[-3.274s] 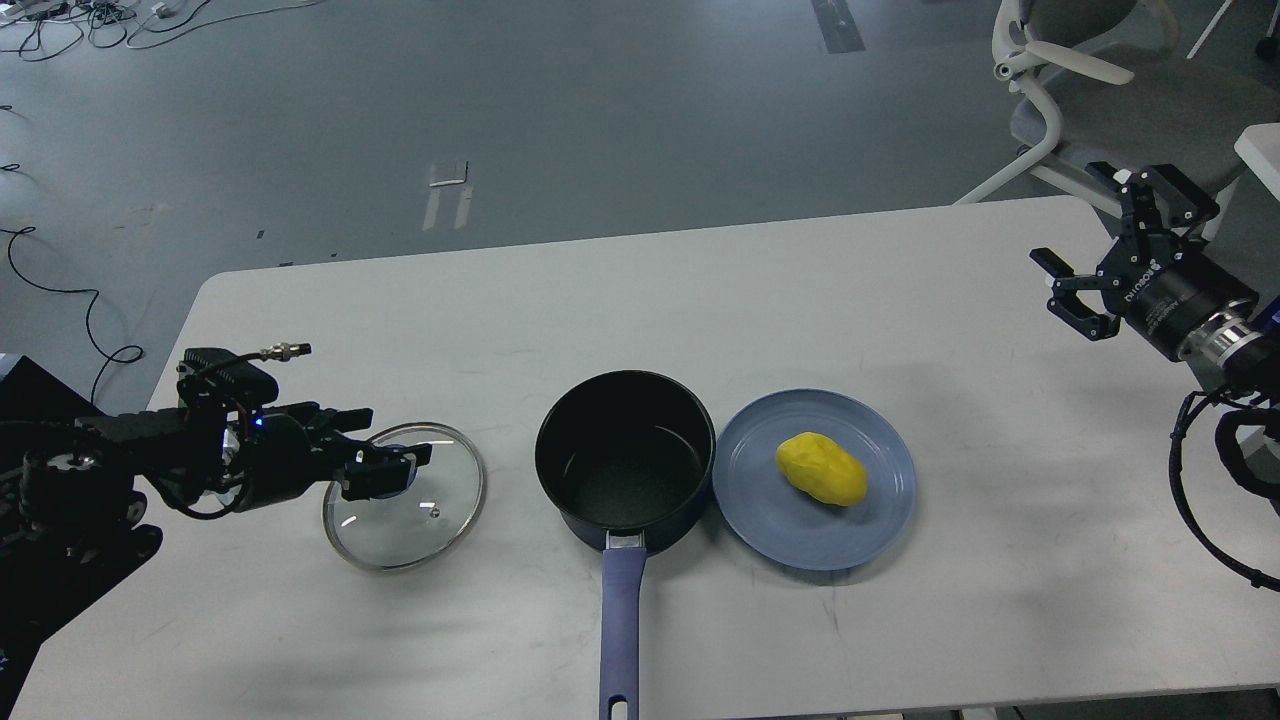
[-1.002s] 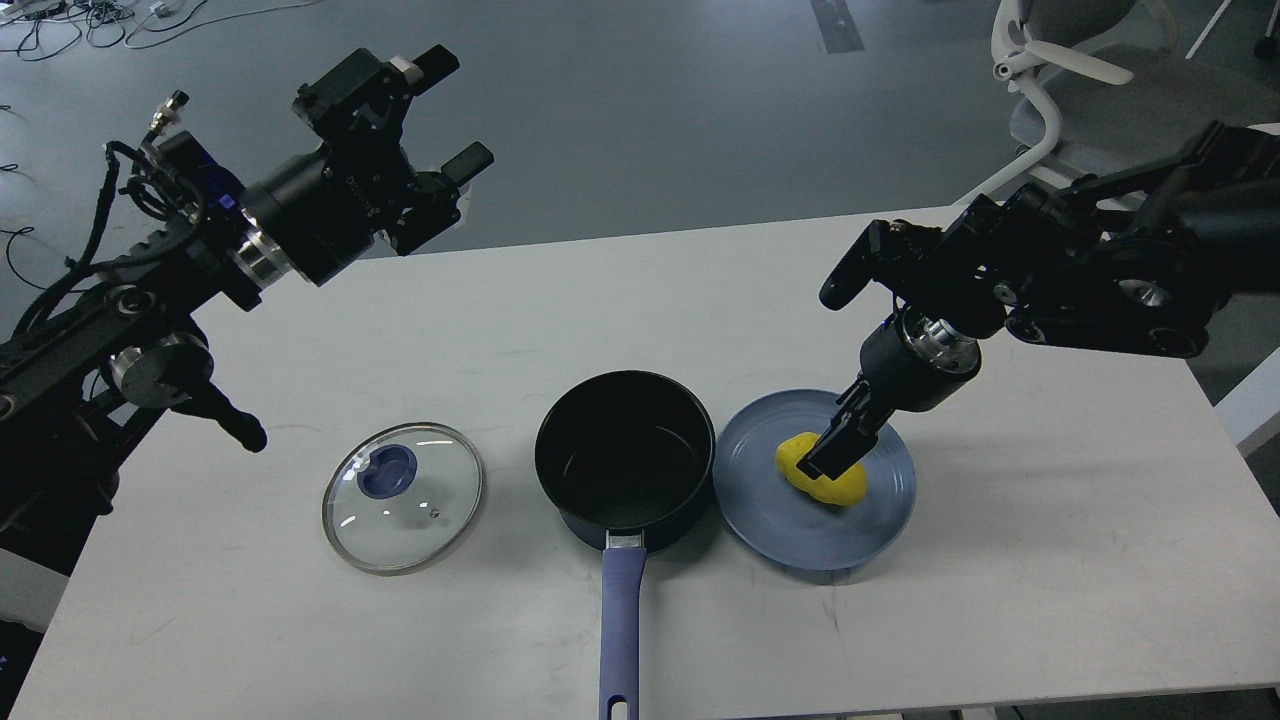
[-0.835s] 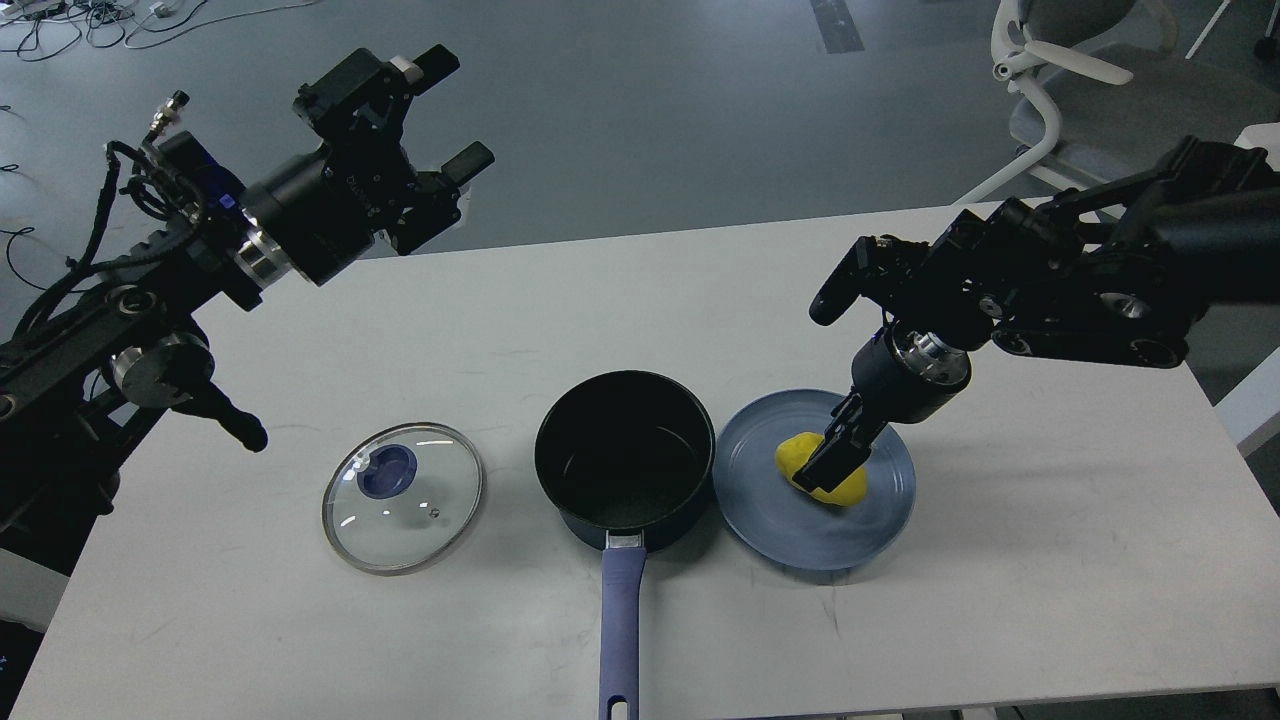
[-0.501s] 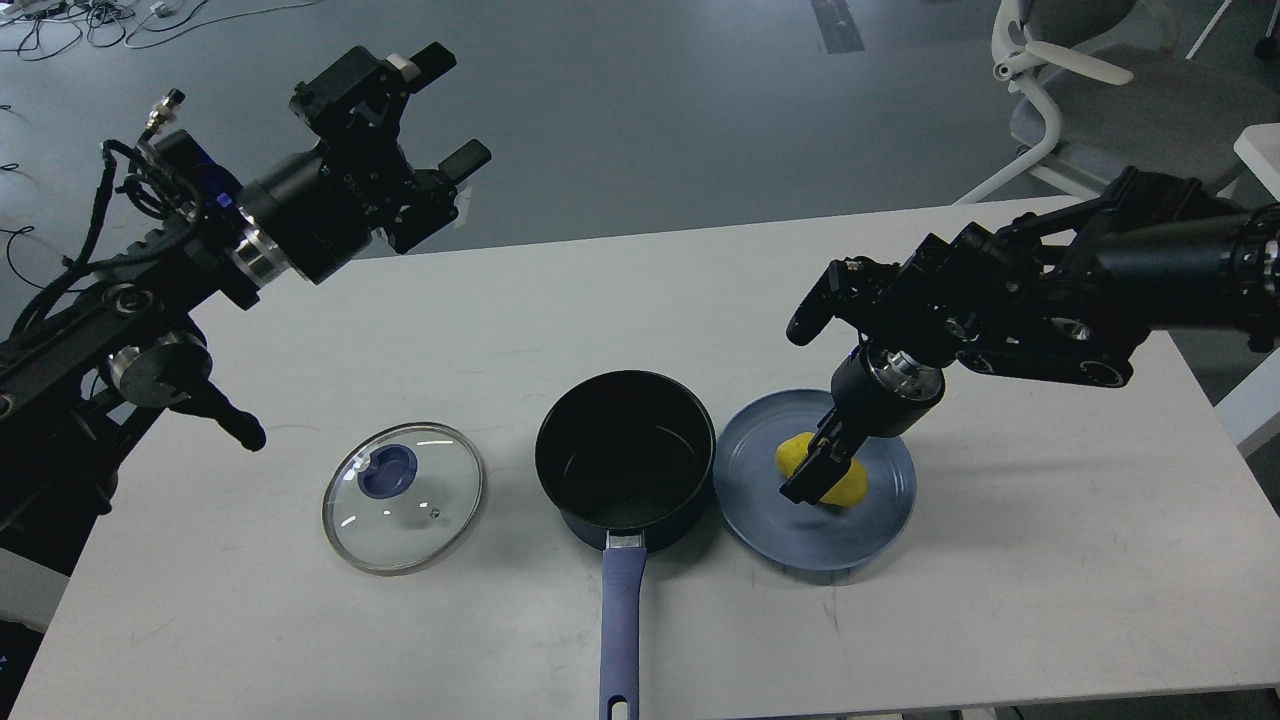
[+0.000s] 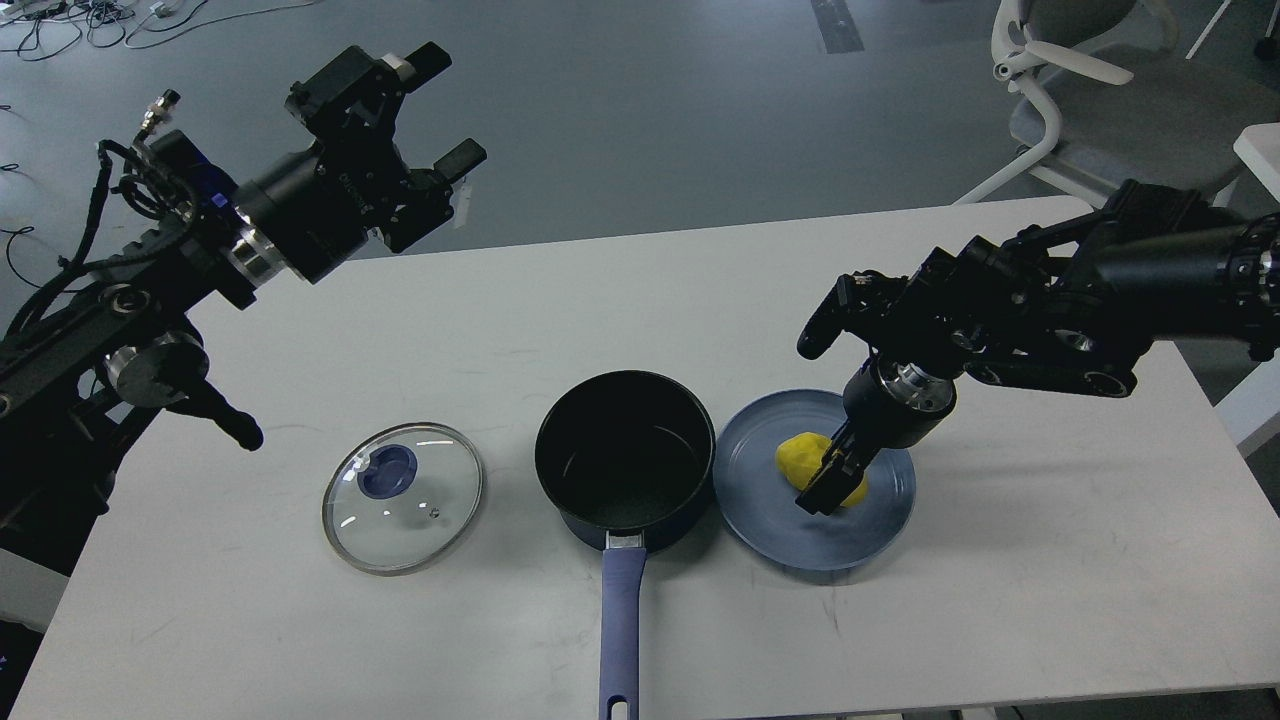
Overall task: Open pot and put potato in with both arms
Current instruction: 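Close the right gripper on the yellow potato, then lift the potato and carry it over the open pot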
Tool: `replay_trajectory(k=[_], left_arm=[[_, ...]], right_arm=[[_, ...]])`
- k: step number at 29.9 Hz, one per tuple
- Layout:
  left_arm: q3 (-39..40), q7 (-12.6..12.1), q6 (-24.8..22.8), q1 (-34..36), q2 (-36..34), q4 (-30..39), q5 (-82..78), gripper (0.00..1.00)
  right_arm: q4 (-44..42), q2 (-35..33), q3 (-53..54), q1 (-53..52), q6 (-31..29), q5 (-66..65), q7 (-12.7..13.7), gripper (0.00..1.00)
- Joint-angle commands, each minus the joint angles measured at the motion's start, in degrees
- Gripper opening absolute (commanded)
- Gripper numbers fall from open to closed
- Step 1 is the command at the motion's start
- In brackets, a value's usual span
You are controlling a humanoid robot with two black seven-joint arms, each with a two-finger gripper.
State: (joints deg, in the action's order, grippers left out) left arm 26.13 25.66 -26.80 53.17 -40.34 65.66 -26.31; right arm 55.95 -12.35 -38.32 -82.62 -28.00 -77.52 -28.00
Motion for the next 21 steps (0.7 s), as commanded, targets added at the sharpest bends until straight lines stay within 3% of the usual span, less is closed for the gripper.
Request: replay_trajectory(k=[1,3,6,12,21], left_arm=[[0.6,0.0,0.0,0.0,0.1,0.0,0.0,0.97],[0.6,0.0,0.0,0.0,0.2,0.0,0.0,0.97],[0.6,0.0,0.0,-0.1,0.2,0.0,0.0,0.97],[0.6,0.0,-0.2,-0.2,0.0,0.0,0.0,0.97],[0.6,0.0,-0.4,-0.2,0.2,0.0,0.0,0.97]], right_arm=[[-0.3,0.3,-0.1,0.0,0.0,0.0,0.0,0.50],[-0.3,0.2,-0.1,-0.2,0.0,0.0,0.0,0.35],[-0.1,0.0,-0.2,-0.5,0.0,0.1,0.0,0.30],[1.8,-2.6,-0.1,-3.9,0.0,0.2,0.0,0.28],[11.6,-10.2,1.1,-16.4,0.0,1.1,0.0,0.29]])
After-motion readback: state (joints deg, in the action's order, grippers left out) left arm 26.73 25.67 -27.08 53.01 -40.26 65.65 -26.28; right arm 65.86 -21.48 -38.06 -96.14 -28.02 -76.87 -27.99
